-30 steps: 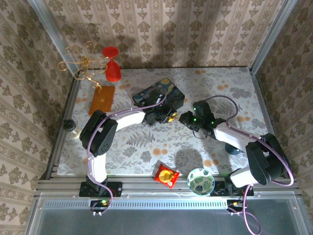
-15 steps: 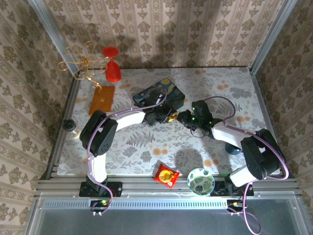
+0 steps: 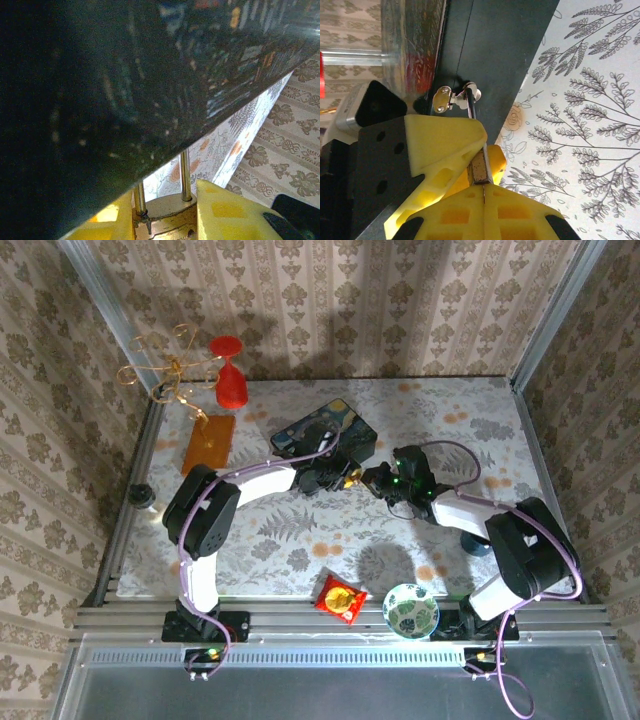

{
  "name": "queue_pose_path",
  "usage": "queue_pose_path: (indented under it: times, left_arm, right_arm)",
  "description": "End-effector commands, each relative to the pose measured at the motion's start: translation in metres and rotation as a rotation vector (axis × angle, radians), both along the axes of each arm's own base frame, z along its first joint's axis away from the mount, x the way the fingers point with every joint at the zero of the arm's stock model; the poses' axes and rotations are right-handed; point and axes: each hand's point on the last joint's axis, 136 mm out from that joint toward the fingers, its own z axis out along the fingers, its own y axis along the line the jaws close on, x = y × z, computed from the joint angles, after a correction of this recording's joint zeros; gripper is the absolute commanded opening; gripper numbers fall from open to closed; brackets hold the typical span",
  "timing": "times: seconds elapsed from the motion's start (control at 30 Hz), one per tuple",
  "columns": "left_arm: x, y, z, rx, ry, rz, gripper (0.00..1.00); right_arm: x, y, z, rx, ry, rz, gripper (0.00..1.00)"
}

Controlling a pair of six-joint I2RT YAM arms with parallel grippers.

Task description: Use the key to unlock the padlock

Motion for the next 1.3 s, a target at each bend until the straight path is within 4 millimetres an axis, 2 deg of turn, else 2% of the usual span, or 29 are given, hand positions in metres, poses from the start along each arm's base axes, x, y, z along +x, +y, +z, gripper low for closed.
queue_pose_path:
  times: [0.0, 0.3, 0.47, 0.57, 0.67, 0.93, 1.03, 1.07, 1.17, 1.2, 1.27]
  left_arm:
    - [-0.007, -0.014, 0.024, -0.089, -0.018, -0.041, 0.00]
    - [-0.005, -0.017, 0.028, -0.099, -0.042, -0.045, 0.00]
    - [-0.004, -0.020, 0.028, -0.109, -0.047, -0.049, 0.00]
    - [-0.004, -0.022, 0.030, -0.117, -0.059, -0.051, 0.00]
    - [-0.004, -0.022, 0.031, -0.119, -0.067, -0.052, 0.00]
    - [-0.005, -0.019, 0.028, -0.117, -0.057, -0.045, 0.00]
    - [-0.006, -0.017, 0.027, -0.113, -0.054, -0.042, 0.00]
    - [-0.006, -0.016, 0.027, -0.110, -0.053, -0.039, 0.09]
    - [-0.006, -0.011, 0.027, -0.103, -0.055, -0.033, 0.51]
    - [-0.007, -0.009, 0.027, -0.097, -0.058, -0.031, 0.59]
    - [-0.008, -0.003, 0.027, -0.074, -0.065, -0.037, 0.62]
  right_arm:
    - [-0.001, 0.002, -0.014, 0.119, 0.061, -0.047, 0.00]
    - [0.006, 0.016, -0.034, 0.483, 0.186, -0.145, 0.00]
    - [0.011, 0.026, -0.032, 0.627, 0.195, -0.165, 0.00]
    - [0.010, 0.030, -0.035, 0.646, 0.223, -0.174, 0.00]
    - [0.012, 0.033, -0.028, 0.663, 0.219, -0.166, 0.00]
    - [0.015, 0.031, -0.025, 0.649, 0.195, -0.170, 0.00]
    - [0.011, 0.028, -0.031, 0.599, 0.198, -0.168, 0.00]
    - [0.009, 0.027, -0.034, 0.575, 0.203, -0.169, 0.00]
    - [0.005, 0.023, -0.043, 0.507, 0.220, -0.164, 0.00]
    - [0.004, 0.023, -0.045, 0.489, 0.221, -0.163, 0.00]
    - [0.003, 0.021, -0.045, 0.467, 0.219, -0.161, 0.00]
